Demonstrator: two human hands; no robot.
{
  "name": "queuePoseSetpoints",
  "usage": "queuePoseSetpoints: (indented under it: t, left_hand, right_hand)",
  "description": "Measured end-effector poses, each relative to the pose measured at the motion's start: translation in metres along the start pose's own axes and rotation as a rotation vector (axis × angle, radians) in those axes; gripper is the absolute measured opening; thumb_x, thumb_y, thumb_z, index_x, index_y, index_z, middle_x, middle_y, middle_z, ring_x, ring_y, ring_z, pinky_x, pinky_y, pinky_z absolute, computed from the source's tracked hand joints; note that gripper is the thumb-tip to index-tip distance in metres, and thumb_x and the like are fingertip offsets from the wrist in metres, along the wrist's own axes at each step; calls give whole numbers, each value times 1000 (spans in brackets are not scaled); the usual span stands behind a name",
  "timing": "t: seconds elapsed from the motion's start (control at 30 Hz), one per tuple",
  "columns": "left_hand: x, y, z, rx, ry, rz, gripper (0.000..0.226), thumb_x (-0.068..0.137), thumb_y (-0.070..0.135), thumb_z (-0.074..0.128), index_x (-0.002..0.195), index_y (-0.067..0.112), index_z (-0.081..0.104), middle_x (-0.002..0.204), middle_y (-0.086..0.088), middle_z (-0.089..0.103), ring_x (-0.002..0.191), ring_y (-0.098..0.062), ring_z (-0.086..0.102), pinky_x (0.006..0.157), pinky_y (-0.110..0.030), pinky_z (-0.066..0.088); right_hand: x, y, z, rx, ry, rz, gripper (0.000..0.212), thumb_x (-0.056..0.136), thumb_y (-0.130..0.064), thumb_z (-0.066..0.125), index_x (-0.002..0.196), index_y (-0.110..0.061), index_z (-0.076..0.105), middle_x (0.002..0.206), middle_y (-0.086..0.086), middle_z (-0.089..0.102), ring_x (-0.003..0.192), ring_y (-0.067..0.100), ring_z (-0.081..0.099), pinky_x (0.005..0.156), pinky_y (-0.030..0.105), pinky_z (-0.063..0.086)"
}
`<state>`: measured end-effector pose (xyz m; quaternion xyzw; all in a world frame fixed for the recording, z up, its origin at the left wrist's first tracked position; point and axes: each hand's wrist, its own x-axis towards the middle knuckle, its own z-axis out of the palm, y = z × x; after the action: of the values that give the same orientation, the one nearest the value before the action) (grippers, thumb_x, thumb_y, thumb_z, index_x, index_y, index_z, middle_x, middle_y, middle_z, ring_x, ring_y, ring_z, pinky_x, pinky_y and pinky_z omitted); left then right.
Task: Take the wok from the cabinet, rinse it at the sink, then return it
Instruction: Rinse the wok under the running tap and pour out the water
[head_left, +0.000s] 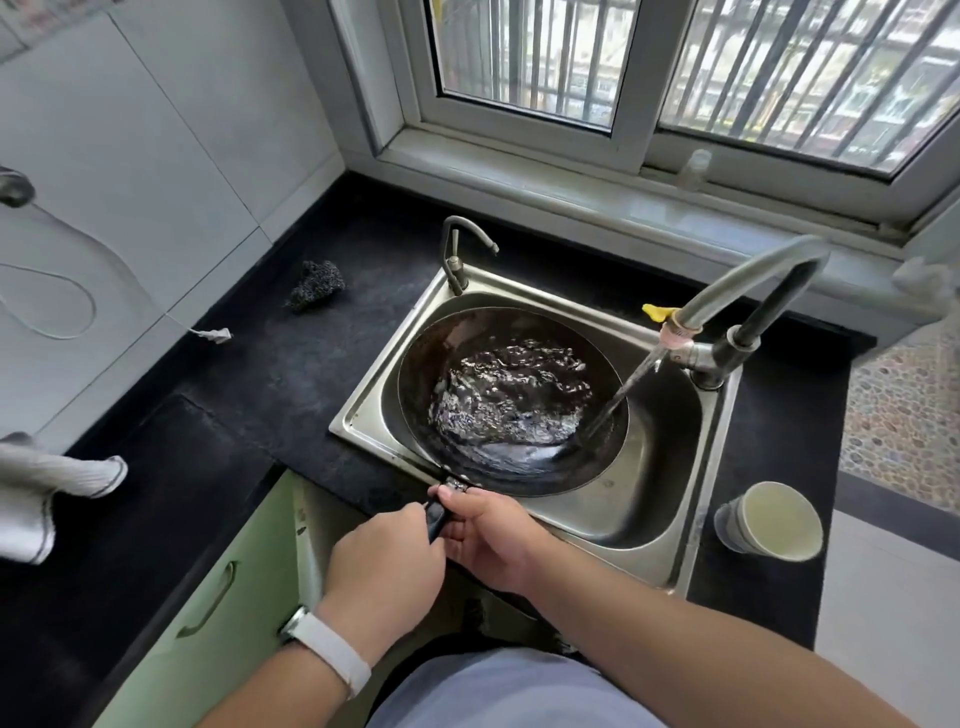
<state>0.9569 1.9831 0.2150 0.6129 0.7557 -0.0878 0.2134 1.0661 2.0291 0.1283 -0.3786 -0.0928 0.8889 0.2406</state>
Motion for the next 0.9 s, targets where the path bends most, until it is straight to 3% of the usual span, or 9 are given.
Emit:
queuePoseSetpoints:
  t: [0.3,0.5,0.77,0.9]
  left_hand:
    - [-10,-2,-6,152,81,18,21,97,44,45,102,24,50,105,-2,68,100,-24,66,73,-35,48]
    - [-15,-3,-5,175,82,4,21,97,43,45,103,24,49,103,-1,69,98,-23,67,71,-33,48]
    - [-19,-4,1,133,93,-16,20,97,44,44,100,25,46,101,0,68,95,-24,66,65,-34,42]
    - [-18,-3,11,77,123,-20,24,98,44,43,112,26,49,103,0,68,97,-23,66,69,-34,47]
  right_hand:
    - [1,3,10,33,-90,32,10,98,-15,52,104,-12,60,83,4,72,66,13,67,55,22,52]
    - [-1,11,10,54,-104,49,11,98,-17,52,101,-12,61,76,1,71,63,12,66,54,22,51]
    - [-1,10,9,14,-102,32,10,97,-15,52,103,-10,59,76,3,72,62,13,66,52,23,51]
    - [-1,6,6,-12,-77,11,15,97,-11,53,111,-9,56,82,6,73,66,15,68,53,24,53]
